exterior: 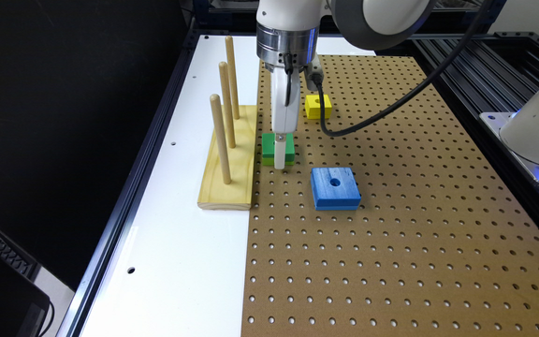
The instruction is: Pick up green block.
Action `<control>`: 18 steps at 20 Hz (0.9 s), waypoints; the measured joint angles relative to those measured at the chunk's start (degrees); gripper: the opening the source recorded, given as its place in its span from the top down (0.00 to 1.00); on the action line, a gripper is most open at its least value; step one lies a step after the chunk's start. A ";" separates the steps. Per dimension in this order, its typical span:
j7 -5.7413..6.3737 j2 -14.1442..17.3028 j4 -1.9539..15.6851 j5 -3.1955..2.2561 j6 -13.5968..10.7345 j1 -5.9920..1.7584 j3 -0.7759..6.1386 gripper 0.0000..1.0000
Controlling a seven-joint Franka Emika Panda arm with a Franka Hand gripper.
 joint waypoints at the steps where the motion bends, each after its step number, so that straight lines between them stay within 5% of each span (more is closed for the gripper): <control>1: 0.00 0.00 0.00 0.00 0.00 0.00 0.00 0.00; 13: 0.00 1.09 0.04 -0.08 0.73 0.00 -0.02 0.00; 14: 0.00 1.08 0.02 -0.08 0.73 -0.01 -0.02 1.00; 18: 0.00 1.08 0.02 -0.08 0.73 -0.01 -0.02 1.00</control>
